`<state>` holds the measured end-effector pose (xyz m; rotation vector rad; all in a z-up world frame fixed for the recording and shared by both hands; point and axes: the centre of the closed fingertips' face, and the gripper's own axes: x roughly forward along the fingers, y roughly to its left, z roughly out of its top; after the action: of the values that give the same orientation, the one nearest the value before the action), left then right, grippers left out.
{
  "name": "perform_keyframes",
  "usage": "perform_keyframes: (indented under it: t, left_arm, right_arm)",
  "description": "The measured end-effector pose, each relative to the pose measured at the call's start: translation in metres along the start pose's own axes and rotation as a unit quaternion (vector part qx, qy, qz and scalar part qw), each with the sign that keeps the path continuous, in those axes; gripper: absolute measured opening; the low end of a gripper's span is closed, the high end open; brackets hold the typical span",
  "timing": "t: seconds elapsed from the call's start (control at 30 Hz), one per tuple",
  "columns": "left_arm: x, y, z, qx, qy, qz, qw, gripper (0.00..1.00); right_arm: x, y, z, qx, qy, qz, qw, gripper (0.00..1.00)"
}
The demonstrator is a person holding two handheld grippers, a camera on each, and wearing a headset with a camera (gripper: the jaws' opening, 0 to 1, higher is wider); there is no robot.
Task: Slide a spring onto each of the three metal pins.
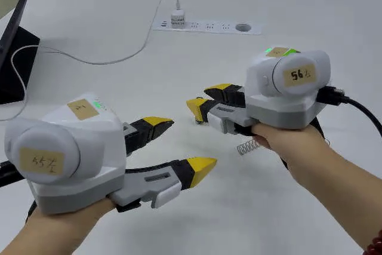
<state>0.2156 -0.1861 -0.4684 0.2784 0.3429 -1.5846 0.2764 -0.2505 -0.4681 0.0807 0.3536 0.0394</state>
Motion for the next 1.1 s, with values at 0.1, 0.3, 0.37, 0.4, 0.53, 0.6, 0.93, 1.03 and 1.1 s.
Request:
perform_keyframes:
  t: [0.1, 0.3, 0.37, 0.4, 0.53, 0.6, 0.93, 1.03, 1.1]
  left_arm:
    - [0.003, -0.003, 0.001, 0.007, 0.004, -0.002, 1.0, 0.55]
    - [0.009, -0.013, 0.003, 0.019, 0.01, -0.017, 0.9996, 0.55]
    - [0.01, -0.015, 0.003, 0.026, 0.013, -0.02, 0.9994, 0.55]
    - [0.012, -0.016, 0.002, 0.03, 0.017, -0.021, 0.9992, 0.55]
    - [0.016, -0.017, 0.003, 0.035, 0.019, -0.023, 0.9989, 0.55]
    - [0.018, -0.016, 0.003, 0.039, 0.022, -0.023, 0.9987, 0.55]
    - [0.036, -0.016, 0.003, 0.052, 0.031, -0.025, 0.9979, 0.54]
    - [0.043, -0.018, 0.003, 0.057, 0.036, -0.028, 0.9974, 0.53]
    - [0.046, -0.018, 0.001, 0.059, 0.039, -0.028, 0.9971, 0.52]
  right_arm:
    - [-0.008, 0.001, 0.005, 0.001, -0.003, 0.001, 1.0, 0.28]
    - [-0.023, -0.003, 0.006, -0.001, -0.002, 0.002, 1.0, 0.34]
    - [-0.028, -0.005, 0.006, 0.0, 0.001, 0.0, 1.0, 0.36]
    - [-0.032, -0.006, 0.006, 0.0, 0.001, -0.002, 1.0, 0.37]
    - [-0.043, -0.011, 0.008, 0.0, -0.001, -0.009, 1.0, 0.41]
    - [-0.049, -0.014, 0.008, 0.001, -0.001, -0.013, 0.9999, 0.42]
    - [-0.079, -0.028, 0.0, 0.01, 0.006, -0.037, 0.9992, 0.49]
    - [-0.088, -0.031, -0.004, 0.015, 0.006, -0.042, 0.999, 0.49]
    - [-0.093, -0.033, -0.006, 0.016, 0.008, -0.044, 0.9988, 0.5]
